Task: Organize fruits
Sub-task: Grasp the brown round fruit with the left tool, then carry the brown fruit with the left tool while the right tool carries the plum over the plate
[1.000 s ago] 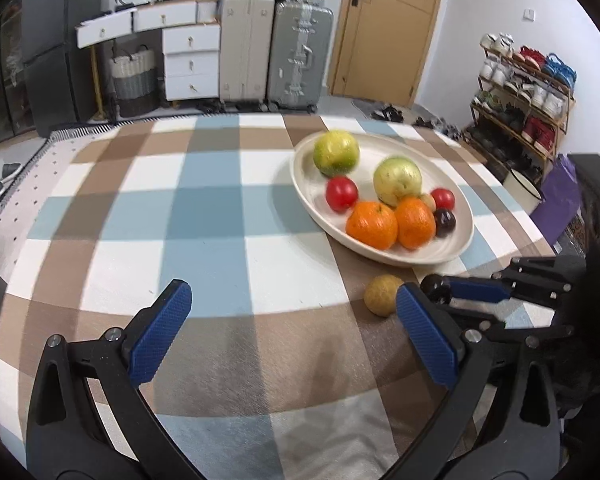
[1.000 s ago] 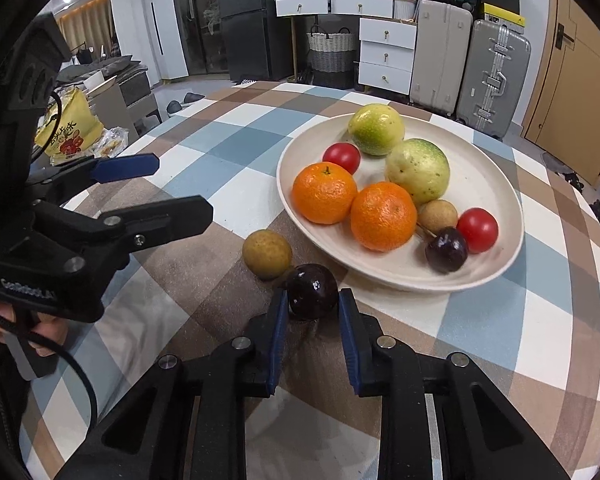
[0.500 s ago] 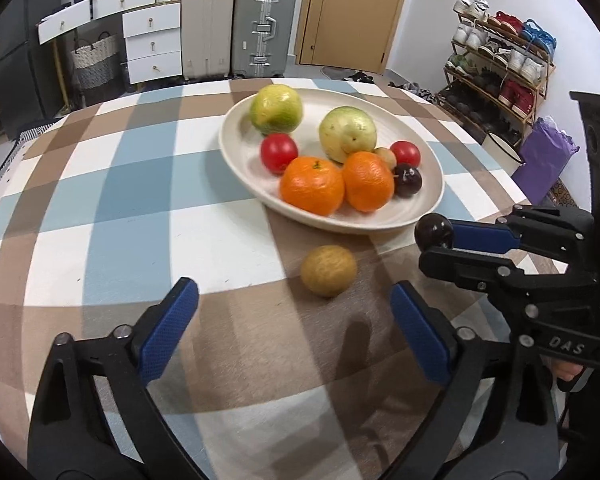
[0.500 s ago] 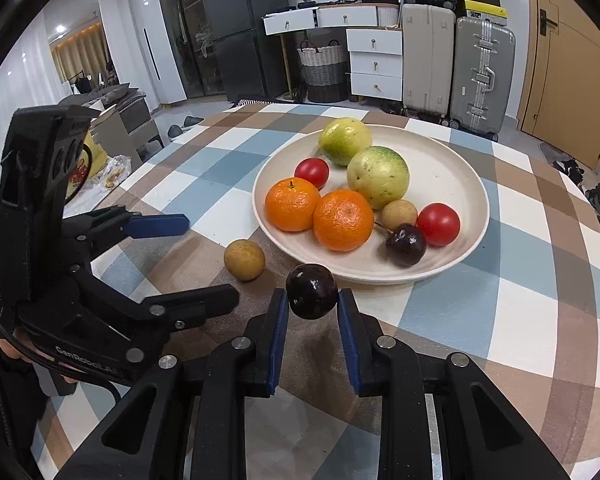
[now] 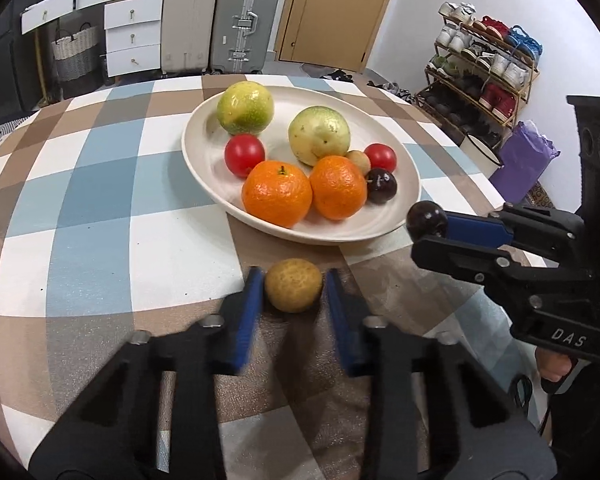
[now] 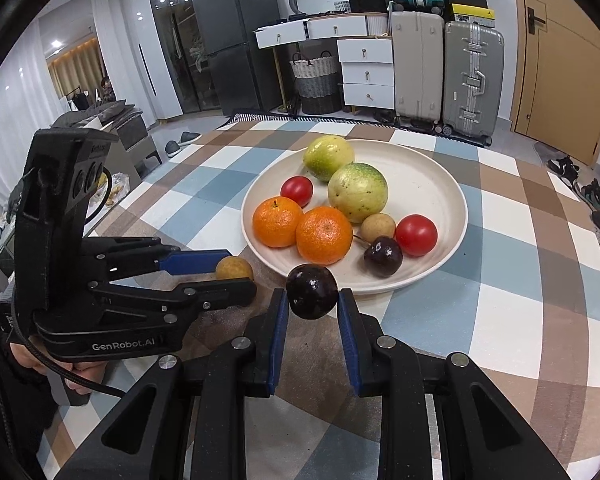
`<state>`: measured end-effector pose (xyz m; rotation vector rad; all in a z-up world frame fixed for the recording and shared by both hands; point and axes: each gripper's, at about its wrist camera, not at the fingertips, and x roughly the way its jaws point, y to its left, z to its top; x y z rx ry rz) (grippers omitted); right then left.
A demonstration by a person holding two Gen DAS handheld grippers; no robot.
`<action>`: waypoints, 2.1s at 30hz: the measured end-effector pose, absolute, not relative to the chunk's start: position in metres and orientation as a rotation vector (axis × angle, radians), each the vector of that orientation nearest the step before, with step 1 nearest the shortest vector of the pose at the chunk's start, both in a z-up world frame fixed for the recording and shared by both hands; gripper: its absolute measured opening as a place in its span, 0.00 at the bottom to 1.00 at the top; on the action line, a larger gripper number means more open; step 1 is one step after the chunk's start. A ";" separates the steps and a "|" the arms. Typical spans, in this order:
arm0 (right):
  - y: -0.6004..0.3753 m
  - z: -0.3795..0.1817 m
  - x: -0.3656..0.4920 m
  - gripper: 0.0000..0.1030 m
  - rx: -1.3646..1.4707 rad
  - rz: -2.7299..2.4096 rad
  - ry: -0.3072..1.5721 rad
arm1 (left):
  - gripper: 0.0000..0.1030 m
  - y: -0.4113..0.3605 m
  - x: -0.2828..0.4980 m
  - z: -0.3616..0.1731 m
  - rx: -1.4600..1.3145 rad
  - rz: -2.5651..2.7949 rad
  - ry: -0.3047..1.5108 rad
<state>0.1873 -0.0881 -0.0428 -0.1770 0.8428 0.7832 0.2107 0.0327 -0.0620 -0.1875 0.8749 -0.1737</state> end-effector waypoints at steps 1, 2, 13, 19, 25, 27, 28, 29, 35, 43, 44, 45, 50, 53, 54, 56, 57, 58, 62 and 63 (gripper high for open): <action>-0.087 -0.043 0.187 0.25 -0.179 0.783 0.844 | 0.26 0.032 0.211 -0.062 -0.187 -0.179 0.872; -0.088 -0.044 0.187 0.25 -0.181 0.784 0.845 | 0.26 0.032 0.209 -0.061 -0.184 -0.180 0.869; -0.090 -0.041 0.188 0.25 -0.160 0.783 0.823 | 0.26 0.035 0.200 -0.050 -0.172 -0.167 0.816; -0.097 -0.034 0.191 0.25 -0.123 0.781 0.799 | 0.26 0.037 0.193 -0.035 -0.170 -0.153 0.766; -0.102 -0.027 0.195 0.25 -0.094 0.777 0.790 | 0.26 0.033 0.190 -0.017 -0.154 -0.152 0.727; -0.103 -0.024 0.197 0.25 -0.088 0.776 0.783 | 0.26 0.031 0.192 -0.011 -0.152 -0.150 0.719; -0.104 -0.021 0.198 0.25 -0.086 0.772 0.779 | 0.26 0.031 0.193 -0.007 -0.152 -0.146 0.713; -0.104 -0.019 0.199 0.25 -0.082 0.771 0.774 | 0.26 0.032 0.194 -0.005 -0.153 -0.145 0.708; -0.106 -0.002 0.207 0.25 -0.078 0.758 0.753 | 0.26 0.034 0.205 0.016 -0.145 -0.138 0.679; -0.106 0.016 0.227 0.25 -0.069 0.752 0.741 | 0.26 0.036 0.226 0.038 -0.143 -0.135 0.637; -0.106 0.018 0.230 0.25 -0.067 0.749 0.741 | 0.26 0.037 0.229 0.040 -0.144 -0.135 0.633; -0.105 0.019 0.233 0.25 -0.067 0.748 0.743 | 0.26 0.037 0.231 0.041 -0.142 -0.130 0.629; -0.107 0.022 0.250 0.25 -0.070 0.736 0.739 | 0.26 0.037 0.245 0.035 -0.129 -0.125 0.638; -0.106 0.020 0.263 0.25 -0.062 0.726 0.739 | 0.26 0.040 0.251 0.026 -0.126 -0.114 0.654; -0.107 0.019 0.266 0.25 -0.053 0.723 0.738 | 0.26 0.041 0.252 0.023 -0.128 -0.111 0.657; -0.105 0.014 0.273 0.25 -0.054 0.719 0.753 | 0.26 0.043 0.257 0.017 -0.134 -0.104 0.668; -0.105 0.011 0.274 0.25 -0.056 0.716 0.756 | 0.26 0.044 0.259 0.014 -0.139 -0.099 0.672; -0.104 0.007 0.275 0.25 -0.058 0.718 0.764 | 0.26 0.045 0.262 0.011 -0.140 -0.099 0.675; -0.102 -0.009 0.282 0.25 -0.076 0.704 0.798 | 0.26 0.043 0.269 -0.002 -0.125 -0.095 0.692; -0.101 -0.014 0.285 0.25 -0.073 0.700 0.810 | 0.26 0.042 0.270 -0.005 -0.122 -0.094 0.697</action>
